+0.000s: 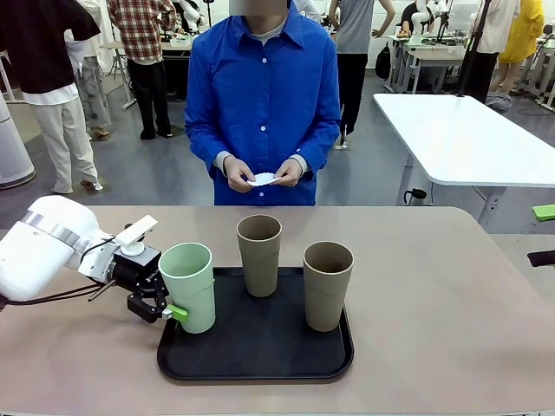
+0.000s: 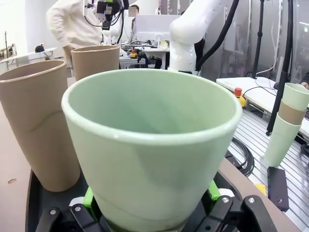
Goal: Place coasters on the table and set cups on them.
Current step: Pick up one Reusable plastic cup and place it on a coaster set by the human.
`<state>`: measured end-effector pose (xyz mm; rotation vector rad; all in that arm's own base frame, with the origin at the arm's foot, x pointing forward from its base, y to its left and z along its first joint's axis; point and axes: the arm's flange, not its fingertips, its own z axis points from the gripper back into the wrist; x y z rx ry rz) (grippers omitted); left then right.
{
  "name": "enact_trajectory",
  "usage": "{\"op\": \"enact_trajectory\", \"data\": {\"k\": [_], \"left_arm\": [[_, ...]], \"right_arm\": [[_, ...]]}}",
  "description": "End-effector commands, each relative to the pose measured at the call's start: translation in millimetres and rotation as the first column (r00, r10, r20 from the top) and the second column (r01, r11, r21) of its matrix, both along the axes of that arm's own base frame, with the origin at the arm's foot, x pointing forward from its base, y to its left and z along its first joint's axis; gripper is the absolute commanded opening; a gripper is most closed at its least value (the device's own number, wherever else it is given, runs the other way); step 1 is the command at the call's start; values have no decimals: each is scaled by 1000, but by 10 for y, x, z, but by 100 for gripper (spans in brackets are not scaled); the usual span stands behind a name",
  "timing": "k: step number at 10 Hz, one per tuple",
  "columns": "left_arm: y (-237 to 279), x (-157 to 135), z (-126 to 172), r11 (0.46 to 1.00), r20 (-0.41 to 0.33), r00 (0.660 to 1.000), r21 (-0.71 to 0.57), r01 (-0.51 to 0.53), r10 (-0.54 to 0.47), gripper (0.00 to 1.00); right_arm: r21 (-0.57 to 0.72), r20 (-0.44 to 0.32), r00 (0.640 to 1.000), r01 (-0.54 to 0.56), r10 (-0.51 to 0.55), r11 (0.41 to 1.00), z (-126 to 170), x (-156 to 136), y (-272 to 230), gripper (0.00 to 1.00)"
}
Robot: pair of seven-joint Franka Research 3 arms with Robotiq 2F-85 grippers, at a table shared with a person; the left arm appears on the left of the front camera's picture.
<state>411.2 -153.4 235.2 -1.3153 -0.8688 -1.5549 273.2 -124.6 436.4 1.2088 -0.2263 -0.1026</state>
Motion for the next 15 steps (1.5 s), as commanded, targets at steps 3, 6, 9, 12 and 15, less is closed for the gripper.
{"op": "enact_trajectory", "data": {"k": [3,6,9,12,15], "left_arm": [[14,9,-11,999,44,998,-19,34,-33,0],[27,-81,160,999,37,999,18,-39,38,26],[132,-233,1262,965,22,970,97,-242,241,26],[249,-364,2047,962,48,964,68,-265,262,26],[238,-284,2007,962,58,964,71,-263,260,26]], "right_arm": [[16,17,1000,-2,2,1000,6,19,-2,100],[16,17,1000,-2,2,1000,6,19,-2,100],[16,17,1000,-2,2,1000,6,19,-2,100],[16,17,1000,-2,2,1000,6,19,-2,100],[16,17,1000,-2,2,1000,6,19,-2,100]]}}
